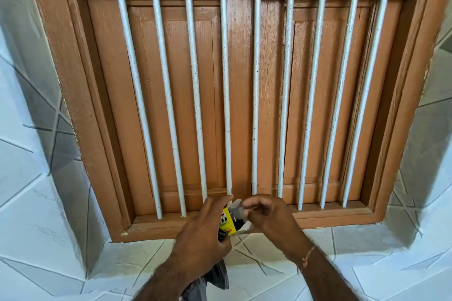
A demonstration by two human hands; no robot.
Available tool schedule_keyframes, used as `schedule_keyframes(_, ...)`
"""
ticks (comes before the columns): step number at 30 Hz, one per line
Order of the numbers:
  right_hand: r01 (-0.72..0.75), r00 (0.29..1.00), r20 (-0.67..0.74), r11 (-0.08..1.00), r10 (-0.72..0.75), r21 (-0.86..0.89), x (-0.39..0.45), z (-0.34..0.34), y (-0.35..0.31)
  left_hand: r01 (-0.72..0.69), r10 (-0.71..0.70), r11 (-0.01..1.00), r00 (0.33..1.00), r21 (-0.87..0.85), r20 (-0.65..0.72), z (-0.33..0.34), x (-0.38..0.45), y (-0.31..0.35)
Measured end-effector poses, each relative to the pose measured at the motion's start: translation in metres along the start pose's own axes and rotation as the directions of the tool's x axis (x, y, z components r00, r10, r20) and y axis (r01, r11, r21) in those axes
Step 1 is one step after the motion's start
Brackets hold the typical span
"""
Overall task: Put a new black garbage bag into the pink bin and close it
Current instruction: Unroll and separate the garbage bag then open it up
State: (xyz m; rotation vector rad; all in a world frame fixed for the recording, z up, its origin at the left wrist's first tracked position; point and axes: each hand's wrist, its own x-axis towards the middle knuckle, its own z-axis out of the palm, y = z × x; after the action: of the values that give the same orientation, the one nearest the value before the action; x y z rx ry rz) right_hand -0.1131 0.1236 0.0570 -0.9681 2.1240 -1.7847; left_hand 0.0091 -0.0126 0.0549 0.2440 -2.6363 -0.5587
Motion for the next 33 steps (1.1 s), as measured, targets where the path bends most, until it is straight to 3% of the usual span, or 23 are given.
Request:
schedule_keyframes(2, -0.013, 0.993, -0.116, 1.000, 0.014, 0.006, -0.003, -0.006, 0.011, -0.004, 0.004, 0.999, 1.000, -0.040, 0.006, -0.002, 0.001, -0.001)
schedule_keyframes(6, -0.111, 0.990, -0.078, 0.993, 0.114, 0.042, -0.003, -0.008, 0.022, -0.008, 0.010, 0.999, 0.999, -0.038, 0.033, -0.001, 0.001, -0.004)
schedule_keyframes(8, -0.113, 0.972, -0.200, 0.992, 0.124, 0.063, -0.003, -0.004, 0.022, 0.000, 0.001, 1.000, 0.999, -0.026, 0.033, 0.000, 0.003, -0.004)
schedule_keyframes(10, -0.094, 0.947, -0.291, 0.984, 0.135, 0.150, -0.002, 0.001, 0.019, 0.006, -0.005, 1.000, 0.999, -0.016, 0.033, 0.000, 0.005, -0.004)
schedule_keyframes(13, -0.051, 0.946, -0.291, 0.952, 0.142, 0.301, -0.005, 0.006, 0.018, 0.018, -0.018, 1.000, 0.999, 0.006, 0.034, -0.001, 0.007, -0.005)
schedule_keyframes(19, 0.060, 0.963, -0.271, 0.970, 0.007, 0.237, -0.012, 0.024, 0.018, 0.045, -0.045, 0.998, 0.999, -0.032, -0.005, 0.001, 0.007, -0.006)
schedule_keyframes(25, 0.046, 0.915, -0.395, 0.952, 0.081, 0.303, -0.008, 0.037, 0.024, 0.041, -0.043, 0.997, 0.999, -0.065, -0.020, 0.001, 0.005, -0.007)
schedule_keyframes(29, 0.124, 0.895, -0.444, 0.982, -0.047, 0.146, -0.008, 0.047, 0.026, 0.010, -0.012, 0.994, 1.000, -0.105, -0.020, 0.004, 0.005, -0.003)
schedule_keyframes(33, 0.168, 0.921, -0.365, 0.984, -0.137, 0.055, -0.011, 0.053, 0.027, -0.012, 0.002, 0.993, 0.996, -0.121, -0.085, 0.005, 0.006, -0.006)
